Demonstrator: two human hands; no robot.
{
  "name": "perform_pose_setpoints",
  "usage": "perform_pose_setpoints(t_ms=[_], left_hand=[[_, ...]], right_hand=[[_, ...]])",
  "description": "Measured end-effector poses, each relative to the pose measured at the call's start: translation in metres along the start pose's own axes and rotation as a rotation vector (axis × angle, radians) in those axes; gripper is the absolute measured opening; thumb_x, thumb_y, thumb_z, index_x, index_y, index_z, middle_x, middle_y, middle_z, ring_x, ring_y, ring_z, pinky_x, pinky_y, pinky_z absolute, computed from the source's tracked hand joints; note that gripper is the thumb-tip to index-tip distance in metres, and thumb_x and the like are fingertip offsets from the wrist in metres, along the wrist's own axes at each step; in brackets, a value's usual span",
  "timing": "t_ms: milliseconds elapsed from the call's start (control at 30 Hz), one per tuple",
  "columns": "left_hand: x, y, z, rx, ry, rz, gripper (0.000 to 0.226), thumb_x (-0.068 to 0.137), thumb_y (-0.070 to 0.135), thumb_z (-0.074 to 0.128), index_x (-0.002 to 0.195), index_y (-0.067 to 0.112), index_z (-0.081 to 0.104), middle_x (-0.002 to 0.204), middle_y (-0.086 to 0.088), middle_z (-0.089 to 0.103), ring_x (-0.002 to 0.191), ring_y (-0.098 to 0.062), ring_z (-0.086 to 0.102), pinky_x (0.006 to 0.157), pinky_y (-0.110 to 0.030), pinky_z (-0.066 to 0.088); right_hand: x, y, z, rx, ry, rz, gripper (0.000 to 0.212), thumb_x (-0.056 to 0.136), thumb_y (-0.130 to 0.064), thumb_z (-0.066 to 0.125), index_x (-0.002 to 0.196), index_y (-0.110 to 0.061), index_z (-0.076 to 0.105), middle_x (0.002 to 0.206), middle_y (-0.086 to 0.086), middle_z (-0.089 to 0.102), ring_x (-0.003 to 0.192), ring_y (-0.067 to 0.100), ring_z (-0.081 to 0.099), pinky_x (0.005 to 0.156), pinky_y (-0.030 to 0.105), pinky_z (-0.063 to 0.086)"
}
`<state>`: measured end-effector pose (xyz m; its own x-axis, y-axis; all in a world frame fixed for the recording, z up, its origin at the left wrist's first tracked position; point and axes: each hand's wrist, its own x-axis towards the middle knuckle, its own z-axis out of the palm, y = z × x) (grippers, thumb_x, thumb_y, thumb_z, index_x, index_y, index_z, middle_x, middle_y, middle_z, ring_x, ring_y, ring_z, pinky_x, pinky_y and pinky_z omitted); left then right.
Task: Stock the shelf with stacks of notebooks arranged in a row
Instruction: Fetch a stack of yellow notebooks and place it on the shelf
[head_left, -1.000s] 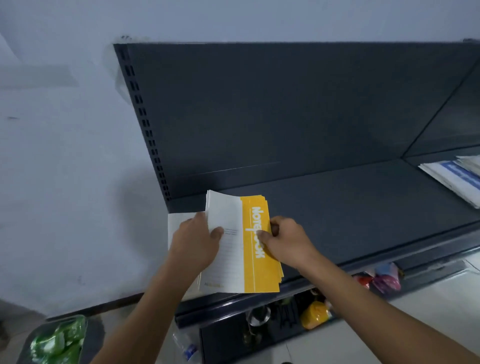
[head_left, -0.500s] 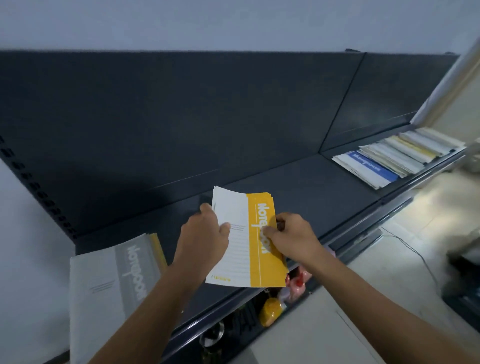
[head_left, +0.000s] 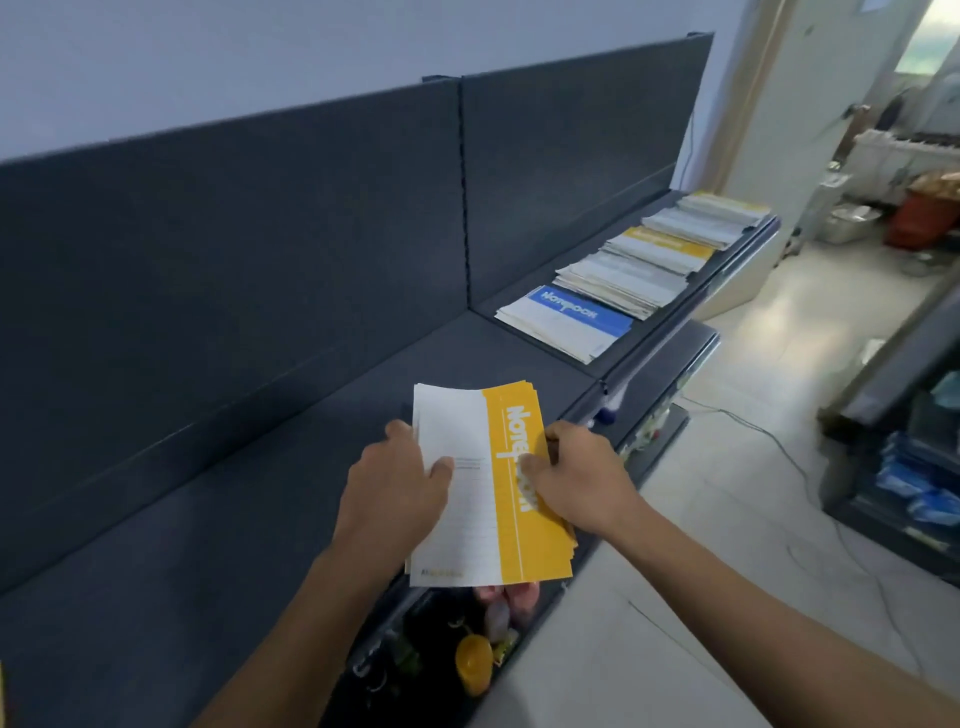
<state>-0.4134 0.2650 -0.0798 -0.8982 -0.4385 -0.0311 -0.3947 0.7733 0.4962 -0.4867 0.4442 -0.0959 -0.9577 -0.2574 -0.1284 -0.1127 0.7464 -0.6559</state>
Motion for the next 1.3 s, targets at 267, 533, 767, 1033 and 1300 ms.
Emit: perform_pose_setpoints(t_ms=[267,533,767,1033,1300], left_hand=[[0.047,0.097,0.046,0.013,-0.043,0.029,0.034,0.094,0.044,0.059,0.113,0.02,0.045,0.105,0.001,0.062,0.088,-0.018,0.061,0.068,-0.035,0.05],[0.115,0.171,0.084,-0.008,-0.116,0.108,0.036,0.094,0.043,0.061,0.117,0.02,0.045,0.107,0.003,0.062,0.087,-0.016,0.062,0.062,-0.031,0.051],[0.193,0.233,0.119,-0.003,-0.107,0.219,0.036,0.094,0.042,0.059,0.113,0.016,0.044,0.104,-0.004,0.062,0.087,-0.021,0.06,0.071,-0.038,0.054],[0.249,0.296,0.157,-0.011,-0.159,0.299,0.033,0.095,0.042,0.058,0.111,0.017,0.045,0.1,-0.002,0.062,0.085,-0.018,0.06,0.064,-0.034,0.05],[0.289,0.367,0.2,0.043,-0.169,0.349,0.037,0.094,0.043,0.06,0.113,0.015,0.045,0.104,-0.005,0.065,0.084,-0.019,0.063,0.062,-0.032,0.05]], right_hand=[[0.053,0.07,-0.066,-0.02,0.034,0.054,0.028,0.094,-0.033,0.06,0.098,-0.006,0.064,0.086,0.009,0.07,0.077,0.022,0.066,0.067,0.036,0.052],[0.113,0.111,-0.122,-0.022,0.114,0.118,0.023,0.095,-0.033,0.06,0.102,-0.011,0.064,0.095,0.001,0.069,0.086,0.019,0.064,0.072,0.035,0.052],[0.181,0.136,-0.171,-0.074,0.202,0.19,0.026,0.094,-0.032,0.058,0.103,-0.008,0.066,0.096,0.004,0.07,0.087,0.021,0.065,0.079,0.04,0.056],[0.233,0.173,-0.215,-0.118,0.264,0.264,0.028,0.096,-0.036,0.058,0.105,-0.011,0.065,0.095,-0.001,0.067,0.086,0.019,0.062,0.078,0.038,0.054],[0.277,0.228,-0.26,-0.066,0.263,0.308,0.027,0.095,-0.036,0.058,0.105,-0.012,0.065,0.095,-0.001,0.068,0.085,0.019,0.065,0.078,0.039,0.057]])
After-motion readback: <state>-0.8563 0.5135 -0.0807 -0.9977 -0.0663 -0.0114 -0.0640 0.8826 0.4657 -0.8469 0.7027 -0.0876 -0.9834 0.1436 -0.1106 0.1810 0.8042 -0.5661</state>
